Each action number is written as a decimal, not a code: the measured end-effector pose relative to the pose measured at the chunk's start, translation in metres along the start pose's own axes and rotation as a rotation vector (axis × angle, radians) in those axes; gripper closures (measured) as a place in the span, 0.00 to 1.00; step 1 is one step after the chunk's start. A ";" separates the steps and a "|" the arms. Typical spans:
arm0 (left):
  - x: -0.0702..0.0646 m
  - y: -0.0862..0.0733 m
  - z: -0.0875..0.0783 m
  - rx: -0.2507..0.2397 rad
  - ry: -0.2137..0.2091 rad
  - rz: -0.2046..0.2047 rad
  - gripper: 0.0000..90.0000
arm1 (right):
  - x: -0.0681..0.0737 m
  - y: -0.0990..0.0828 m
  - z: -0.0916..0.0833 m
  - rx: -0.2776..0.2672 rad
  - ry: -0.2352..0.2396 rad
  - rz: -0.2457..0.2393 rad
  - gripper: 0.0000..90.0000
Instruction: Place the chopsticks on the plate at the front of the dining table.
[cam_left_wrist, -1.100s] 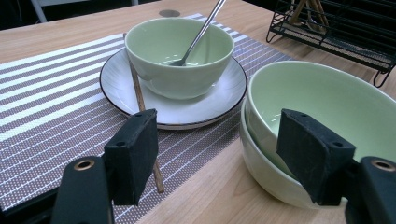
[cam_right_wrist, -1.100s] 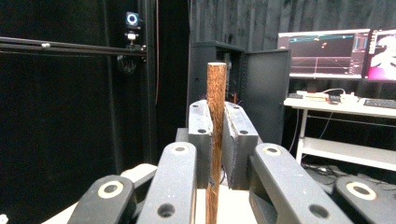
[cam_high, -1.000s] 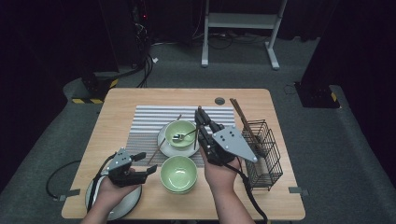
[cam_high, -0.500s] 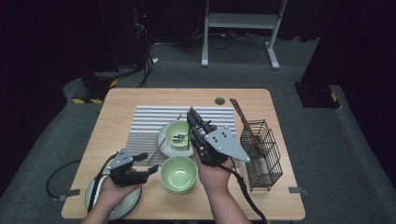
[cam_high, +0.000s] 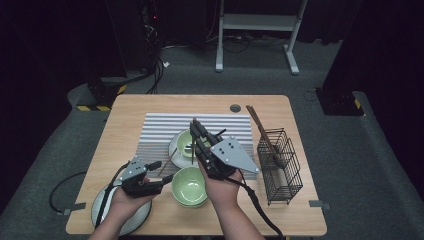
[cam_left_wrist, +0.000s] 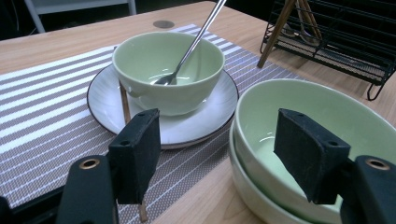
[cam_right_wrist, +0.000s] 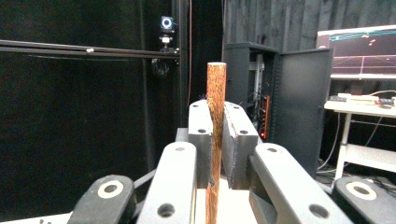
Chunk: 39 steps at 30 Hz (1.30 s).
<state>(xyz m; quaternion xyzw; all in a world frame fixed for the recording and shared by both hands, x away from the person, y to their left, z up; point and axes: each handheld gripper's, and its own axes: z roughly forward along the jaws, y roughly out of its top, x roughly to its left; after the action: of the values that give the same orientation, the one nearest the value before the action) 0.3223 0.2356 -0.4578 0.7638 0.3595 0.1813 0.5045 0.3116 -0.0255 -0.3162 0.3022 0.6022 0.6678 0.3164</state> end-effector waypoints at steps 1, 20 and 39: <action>0.000 0.001 0.000 -0.011 -0.003 -0.006 0.36 | 0.001 0.000 0.000 0.001 0.003 0.002 0.92; -0.014 0.012 0.014 -0.030 -0.042 0.005 0.36 | 0.016 -0.001 0.000 0.001 0.044 0.010 0.92; -0.024 0.013 0.017 -0.085 -0.060 0.030 0.69 | 0.026 -0.005 0.005 0.009 0.078 0.030 0.92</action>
<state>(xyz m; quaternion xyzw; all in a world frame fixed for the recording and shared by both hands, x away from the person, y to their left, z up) 0.3224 0.2041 -0.4513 0.7521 0.3249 0.1809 0.5441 0.2992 -0.0016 -0.3201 0.2862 0.6123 0.6812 0.2811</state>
